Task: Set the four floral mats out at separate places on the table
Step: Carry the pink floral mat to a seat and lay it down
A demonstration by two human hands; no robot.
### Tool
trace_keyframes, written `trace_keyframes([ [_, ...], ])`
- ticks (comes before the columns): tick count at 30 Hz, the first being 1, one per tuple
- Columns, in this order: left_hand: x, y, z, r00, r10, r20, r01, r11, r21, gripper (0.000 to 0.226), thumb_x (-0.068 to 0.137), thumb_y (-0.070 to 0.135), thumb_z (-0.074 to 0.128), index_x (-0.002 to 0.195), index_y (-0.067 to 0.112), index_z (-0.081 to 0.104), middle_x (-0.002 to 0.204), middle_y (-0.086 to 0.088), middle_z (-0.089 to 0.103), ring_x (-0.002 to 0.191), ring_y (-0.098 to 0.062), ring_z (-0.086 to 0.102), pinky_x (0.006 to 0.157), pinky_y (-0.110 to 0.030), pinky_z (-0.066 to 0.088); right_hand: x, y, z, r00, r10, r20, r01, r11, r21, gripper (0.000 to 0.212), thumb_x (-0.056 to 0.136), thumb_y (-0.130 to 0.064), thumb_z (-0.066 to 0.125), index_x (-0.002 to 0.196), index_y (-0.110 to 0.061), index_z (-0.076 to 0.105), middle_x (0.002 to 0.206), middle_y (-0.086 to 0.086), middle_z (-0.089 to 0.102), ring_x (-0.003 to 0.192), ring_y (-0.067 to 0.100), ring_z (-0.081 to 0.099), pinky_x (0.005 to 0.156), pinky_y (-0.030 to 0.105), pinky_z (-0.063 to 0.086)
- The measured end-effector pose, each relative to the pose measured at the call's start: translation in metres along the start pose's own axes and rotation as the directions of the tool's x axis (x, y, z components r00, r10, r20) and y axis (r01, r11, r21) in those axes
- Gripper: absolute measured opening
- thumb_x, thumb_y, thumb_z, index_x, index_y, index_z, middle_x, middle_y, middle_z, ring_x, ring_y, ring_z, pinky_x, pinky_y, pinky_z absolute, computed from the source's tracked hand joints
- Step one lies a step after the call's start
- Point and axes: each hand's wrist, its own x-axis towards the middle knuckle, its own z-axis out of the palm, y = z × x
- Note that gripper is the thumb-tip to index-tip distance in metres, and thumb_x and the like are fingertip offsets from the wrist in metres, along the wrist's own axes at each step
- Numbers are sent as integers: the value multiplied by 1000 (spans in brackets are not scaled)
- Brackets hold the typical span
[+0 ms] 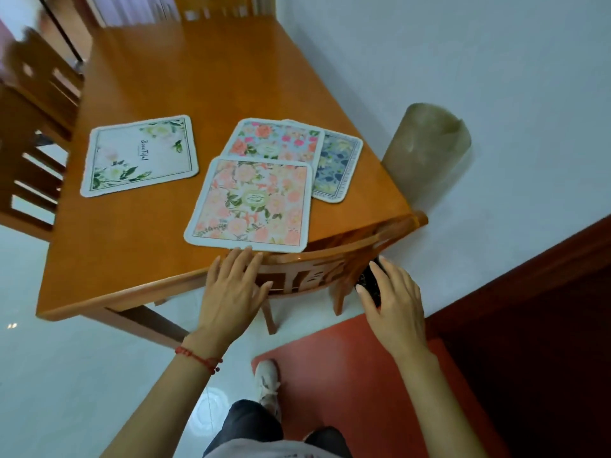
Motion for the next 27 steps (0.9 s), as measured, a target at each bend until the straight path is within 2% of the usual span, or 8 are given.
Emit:
trace_keyframes([
  [3,17,-20,-1,999,-40,11,40,999,-10,60,90,50,26,124,9,55,128,-16,58,120,-35,53,100,-53,37,27,-12,8,999,-35,4,35,999,-21,51,87,-42,42,121,-7,57,128,14,56,119,29,51,95,45,43],
  [7,49,-47,-5,996,-87,31,88,995,-47,68,94,53,13,123,8,55,125,-17,59,117,-37,55,95,-55,42,66,-27,20,999,-51,3,51,998,-23,52,87,-43,41,122,-7,57,129,13,55,121,29,49,96,46,42],
  [11,84,-77,-2,993,-102,62,104,994,-38,64,92,52,20,121,8,57,123,-17,60,116,-36,55,94,-56,43,105,-42,36,999,-46,8,46,998,-49,51,87,-42,41,121,-7,57,128,14,56,119,29,50,93,45,43],
  [15,112,-104,2,993,-97,75,99,995,-32,71,94,54,10,121,8,57,123,-17,61,116,-36,56,95,-55,41,133,-55,53,999,-13,51,16,998,-54,54,86,-45,39,122,-8,56,129,14,56,119,32,51,94,46,44],
  [19,134,-123,8,991,-108,80,111,993,-42,63,90,50,24,123,7,56,125,-18,59,118,-37,54,97,-56,39,154,-62,70,992,14,129,-6,998,-62,57,87,-47,35,126,-8,53,132,14,53,122,32,48,96,47,42],
  [27,168,-142,27,980,-145,135,150,988,-31,59,87,46,30,120,6,58,121,-19,61,113,-38,57,93,-57,41,201,-59,97,974,-52,221,66,996,-54,54,88,-44,36,123,-8,53,127,13,56,119,30,49,96,45,41],
])
